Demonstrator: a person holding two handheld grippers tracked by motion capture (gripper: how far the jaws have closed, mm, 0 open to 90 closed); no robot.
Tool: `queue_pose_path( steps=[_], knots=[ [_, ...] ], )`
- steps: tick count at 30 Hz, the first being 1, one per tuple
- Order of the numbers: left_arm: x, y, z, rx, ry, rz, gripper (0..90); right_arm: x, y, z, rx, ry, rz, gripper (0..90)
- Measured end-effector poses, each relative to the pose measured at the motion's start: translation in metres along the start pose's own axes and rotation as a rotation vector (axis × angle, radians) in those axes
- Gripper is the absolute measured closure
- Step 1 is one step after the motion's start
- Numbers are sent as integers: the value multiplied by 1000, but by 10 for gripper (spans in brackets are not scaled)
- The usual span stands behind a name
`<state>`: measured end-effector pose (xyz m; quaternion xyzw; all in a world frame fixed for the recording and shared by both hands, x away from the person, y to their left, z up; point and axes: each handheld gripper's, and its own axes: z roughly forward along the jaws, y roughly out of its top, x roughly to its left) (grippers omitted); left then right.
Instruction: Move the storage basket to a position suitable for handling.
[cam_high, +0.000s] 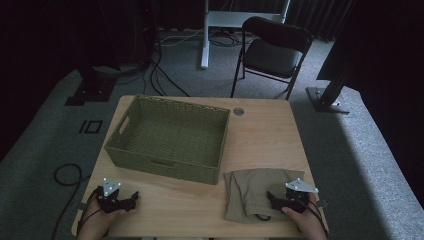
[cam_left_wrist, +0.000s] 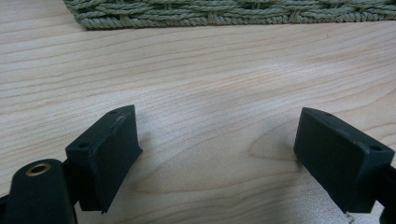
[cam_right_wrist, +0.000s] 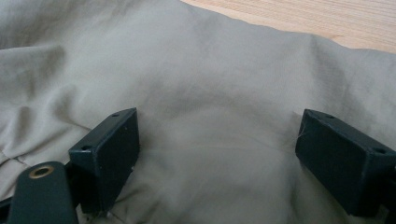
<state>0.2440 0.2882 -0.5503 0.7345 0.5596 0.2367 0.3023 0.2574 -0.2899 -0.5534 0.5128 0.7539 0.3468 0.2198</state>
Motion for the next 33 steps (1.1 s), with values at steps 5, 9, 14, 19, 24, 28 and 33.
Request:
queue_pose_path(
  steps=[5,9,14,19,24,28,33],
  knots=[
    [0,-1,-1,-1,-9,10,146,0,0,0,-1,-3,0,132],
    [1,-1,-1,1,-20,21,146,1,1,0,6,-6,-6,134],
    [3,-2,-3,2,-42,37,147,1,5,0,22,-2,-18,146],
    [9,-5,-6,-23,-98,2,151,1,13,-7,30,-7,-29,169],
    [17,-5,-10,-25,-85,8,152,5,24,-16,0,18,-53,165],
    [24,-2,-14,-41,-68,-4,152,8,32,-16,-6,47,-44,140],
    [32,1,-18,-55,-50,-10,152,15,39,-13,-49,72,-24,115]
  ],
)
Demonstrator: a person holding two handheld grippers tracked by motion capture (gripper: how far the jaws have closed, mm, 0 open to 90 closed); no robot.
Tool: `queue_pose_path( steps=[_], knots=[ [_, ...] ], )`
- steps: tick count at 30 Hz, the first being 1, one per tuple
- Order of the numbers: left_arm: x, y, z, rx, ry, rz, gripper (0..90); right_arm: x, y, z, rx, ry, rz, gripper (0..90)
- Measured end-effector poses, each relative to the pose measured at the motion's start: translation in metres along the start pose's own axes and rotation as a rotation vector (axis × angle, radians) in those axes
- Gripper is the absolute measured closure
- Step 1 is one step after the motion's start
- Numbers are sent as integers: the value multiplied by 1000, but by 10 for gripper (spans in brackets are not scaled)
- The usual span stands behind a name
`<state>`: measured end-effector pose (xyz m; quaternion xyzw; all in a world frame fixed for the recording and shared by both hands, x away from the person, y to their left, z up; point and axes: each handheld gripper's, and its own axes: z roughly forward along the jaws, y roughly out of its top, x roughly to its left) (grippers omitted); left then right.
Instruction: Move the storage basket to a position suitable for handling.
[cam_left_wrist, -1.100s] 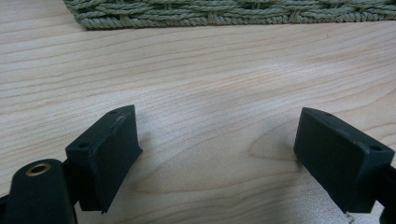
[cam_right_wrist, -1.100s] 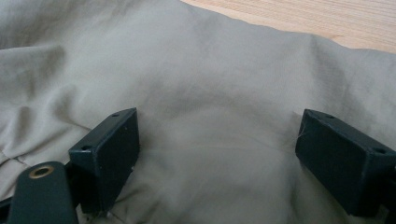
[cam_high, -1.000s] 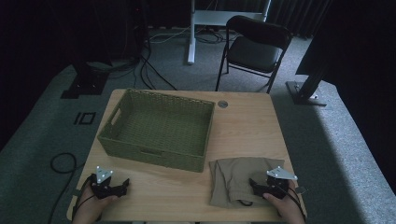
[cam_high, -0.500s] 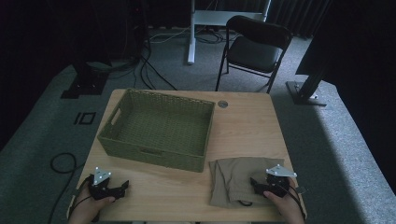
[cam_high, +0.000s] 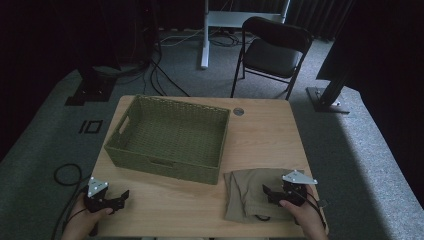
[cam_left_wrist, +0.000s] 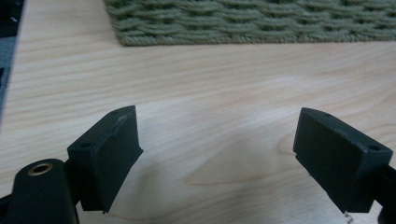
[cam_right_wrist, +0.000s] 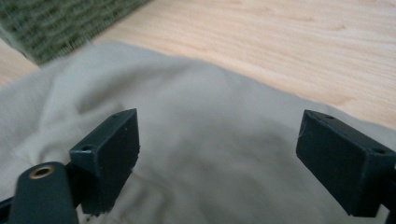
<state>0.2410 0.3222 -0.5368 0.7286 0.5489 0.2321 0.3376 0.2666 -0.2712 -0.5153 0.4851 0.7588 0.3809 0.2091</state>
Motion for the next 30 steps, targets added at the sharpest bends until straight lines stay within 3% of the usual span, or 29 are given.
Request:
queue_pose_path(
  steps=[4,9,30],
  knots=[
    [4,3,-3,-24,5,2,154,6,5,2,-46,15,15,116],
    [7,10,-7,-50,-3,4,154,12,13,3,-41,15,-29,131],
    [25,47,-25,-156,-11,17,155,40,47,4,-125,61,-46,130]
  ],
)
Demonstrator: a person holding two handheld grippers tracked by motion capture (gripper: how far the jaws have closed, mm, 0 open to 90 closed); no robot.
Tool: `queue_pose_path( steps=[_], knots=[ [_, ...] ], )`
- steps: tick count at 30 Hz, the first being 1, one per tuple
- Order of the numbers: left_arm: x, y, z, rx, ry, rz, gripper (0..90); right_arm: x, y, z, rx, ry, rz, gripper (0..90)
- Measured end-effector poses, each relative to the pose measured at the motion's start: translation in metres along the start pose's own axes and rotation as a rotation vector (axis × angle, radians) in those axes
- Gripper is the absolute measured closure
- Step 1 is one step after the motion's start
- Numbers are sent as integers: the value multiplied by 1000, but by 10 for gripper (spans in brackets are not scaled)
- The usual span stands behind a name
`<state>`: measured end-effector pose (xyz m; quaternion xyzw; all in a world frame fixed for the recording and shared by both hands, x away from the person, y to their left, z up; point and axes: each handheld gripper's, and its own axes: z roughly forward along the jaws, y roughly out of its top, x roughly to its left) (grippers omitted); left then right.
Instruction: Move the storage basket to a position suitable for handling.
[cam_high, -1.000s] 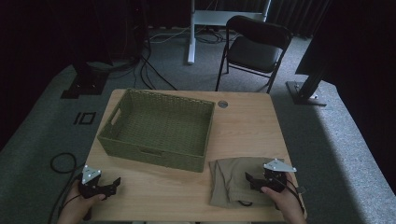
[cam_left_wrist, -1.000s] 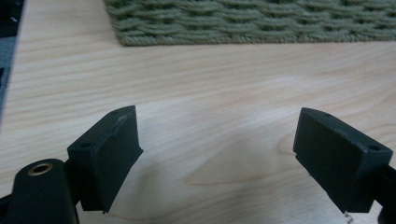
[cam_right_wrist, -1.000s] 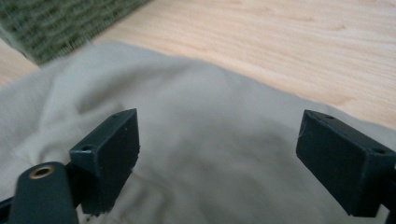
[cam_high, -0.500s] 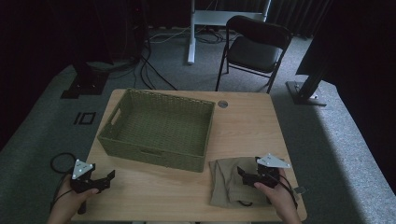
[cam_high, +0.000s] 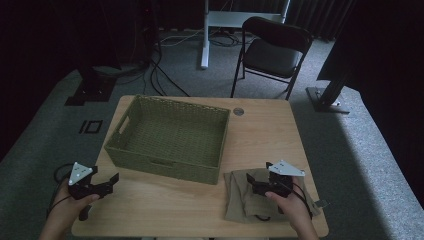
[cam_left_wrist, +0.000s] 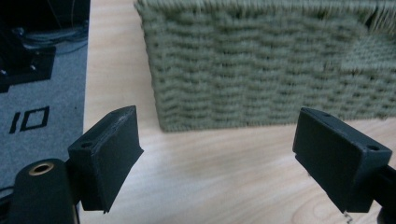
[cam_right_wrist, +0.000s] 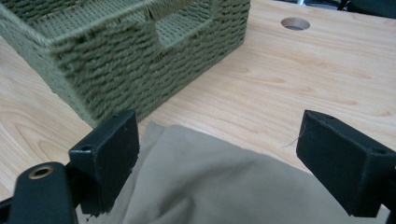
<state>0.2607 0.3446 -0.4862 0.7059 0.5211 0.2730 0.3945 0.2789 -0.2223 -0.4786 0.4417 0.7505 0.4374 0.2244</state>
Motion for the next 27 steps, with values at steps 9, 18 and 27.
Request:
queue_pose_path(
  steps=[9,18,27],
  knots=[
    [6,20,2,-38,-20,5,155,9,12,2,-19,14,-12,130],
    [10,35,6,-62,-11,36,159,16,20,5,-49,25,2,130],
    [19,47,11,-95,-12,18,159,24,29,10,-63,30,1,130]
  ],
)
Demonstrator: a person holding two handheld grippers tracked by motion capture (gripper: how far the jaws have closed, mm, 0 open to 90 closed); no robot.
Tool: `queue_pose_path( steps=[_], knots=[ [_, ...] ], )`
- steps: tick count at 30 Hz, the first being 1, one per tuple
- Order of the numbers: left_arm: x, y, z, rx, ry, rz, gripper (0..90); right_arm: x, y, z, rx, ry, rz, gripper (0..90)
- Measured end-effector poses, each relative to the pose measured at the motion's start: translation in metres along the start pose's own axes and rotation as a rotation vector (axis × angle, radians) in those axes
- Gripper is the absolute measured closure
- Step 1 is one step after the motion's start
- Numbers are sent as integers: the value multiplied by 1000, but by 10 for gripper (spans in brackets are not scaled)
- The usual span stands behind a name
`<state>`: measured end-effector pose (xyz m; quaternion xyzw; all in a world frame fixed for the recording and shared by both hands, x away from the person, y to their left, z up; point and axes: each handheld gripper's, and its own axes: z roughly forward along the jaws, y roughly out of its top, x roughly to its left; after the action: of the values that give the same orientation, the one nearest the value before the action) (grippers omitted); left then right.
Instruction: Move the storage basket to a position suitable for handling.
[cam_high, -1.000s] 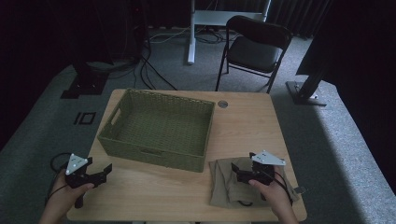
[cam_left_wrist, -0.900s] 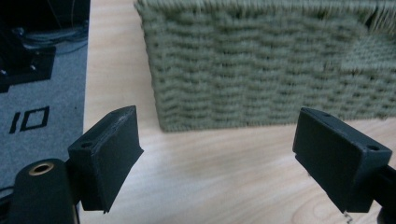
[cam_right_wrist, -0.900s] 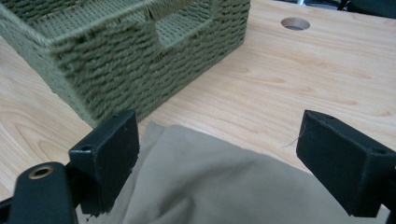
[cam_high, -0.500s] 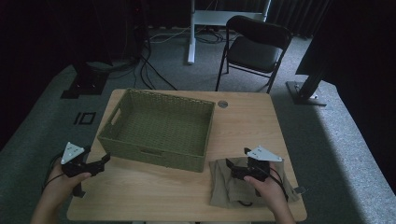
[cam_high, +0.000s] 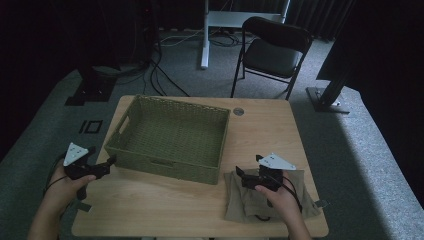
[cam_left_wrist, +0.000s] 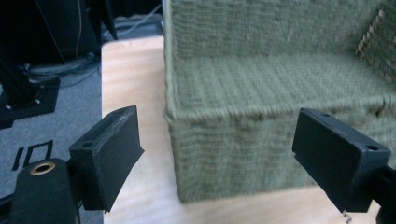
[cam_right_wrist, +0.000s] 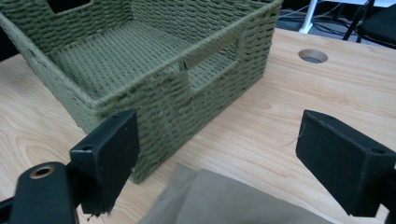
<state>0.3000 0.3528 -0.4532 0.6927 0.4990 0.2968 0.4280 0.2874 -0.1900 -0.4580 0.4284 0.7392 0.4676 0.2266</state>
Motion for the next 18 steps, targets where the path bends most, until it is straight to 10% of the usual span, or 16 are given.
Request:
queue_pose_path(
  steps=[18],
  knots=[
    [24,15,22,13,22,-27,196,21,23,23,-17,8,-10,131]
  ],
)
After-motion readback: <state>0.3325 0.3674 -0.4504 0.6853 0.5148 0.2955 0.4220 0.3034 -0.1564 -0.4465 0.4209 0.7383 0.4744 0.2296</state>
